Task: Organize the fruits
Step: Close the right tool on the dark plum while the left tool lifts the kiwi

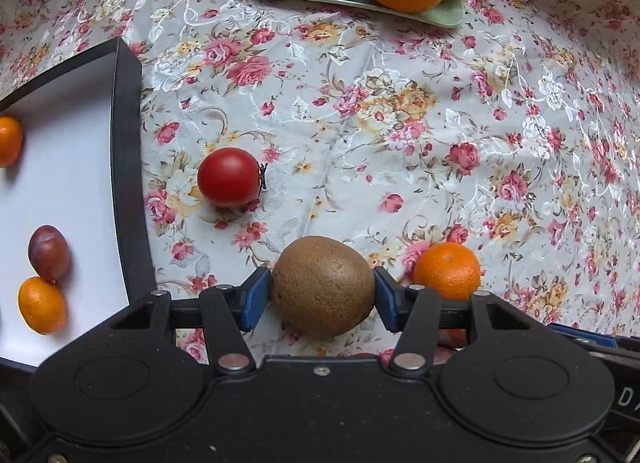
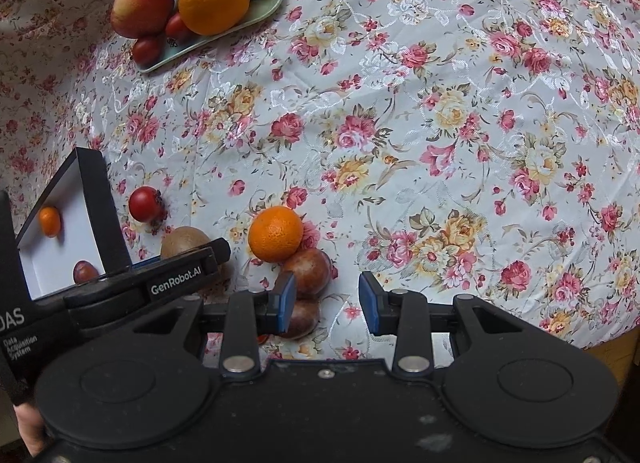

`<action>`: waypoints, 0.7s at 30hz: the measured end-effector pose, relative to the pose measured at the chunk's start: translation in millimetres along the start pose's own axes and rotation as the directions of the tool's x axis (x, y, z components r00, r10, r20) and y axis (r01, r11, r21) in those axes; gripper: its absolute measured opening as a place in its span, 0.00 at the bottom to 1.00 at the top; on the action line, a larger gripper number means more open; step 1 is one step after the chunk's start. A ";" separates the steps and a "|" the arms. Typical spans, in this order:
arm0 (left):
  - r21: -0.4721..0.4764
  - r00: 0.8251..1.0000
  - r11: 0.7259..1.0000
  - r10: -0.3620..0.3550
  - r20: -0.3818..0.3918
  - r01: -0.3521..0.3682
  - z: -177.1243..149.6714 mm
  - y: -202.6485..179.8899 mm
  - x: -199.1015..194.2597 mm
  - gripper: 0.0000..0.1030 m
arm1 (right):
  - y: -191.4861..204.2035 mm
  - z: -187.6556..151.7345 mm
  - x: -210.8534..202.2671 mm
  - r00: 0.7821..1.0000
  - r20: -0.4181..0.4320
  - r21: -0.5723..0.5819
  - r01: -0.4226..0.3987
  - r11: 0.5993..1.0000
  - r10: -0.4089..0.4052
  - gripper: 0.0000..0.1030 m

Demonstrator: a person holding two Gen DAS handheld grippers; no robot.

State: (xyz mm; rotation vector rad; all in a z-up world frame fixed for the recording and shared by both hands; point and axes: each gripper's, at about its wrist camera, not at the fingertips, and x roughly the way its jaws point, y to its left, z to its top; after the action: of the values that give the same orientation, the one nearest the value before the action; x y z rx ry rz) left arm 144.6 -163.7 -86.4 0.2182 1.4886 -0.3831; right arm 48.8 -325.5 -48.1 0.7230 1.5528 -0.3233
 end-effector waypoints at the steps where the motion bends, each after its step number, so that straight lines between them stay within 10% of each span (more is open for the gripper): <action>1: 0.001 1.000 1.000 0.000 -0.002 0.000 0.8 0.6 0.6 0.57 | 0.9 0.1 2.5 1.000 -0.004 -0.001 0.004 1.000 -0.004 0.37; 21: -0.031 0.987 0.996 0.091 0.134 -0.087 2.4 18.2 -39.4 0.58 | 23.4 6.8 33.1 0.998 -0.039 -0.018 0.047 0.999 -0.047 0.37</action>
State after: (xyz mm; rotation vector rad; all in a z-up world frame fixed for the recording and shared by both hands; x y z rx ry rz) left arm 152.3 -143.3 -48.7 0.2333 1.3444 -0.3012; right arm 69.6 -303.5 -76.0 0.6838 1.6099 -0.3317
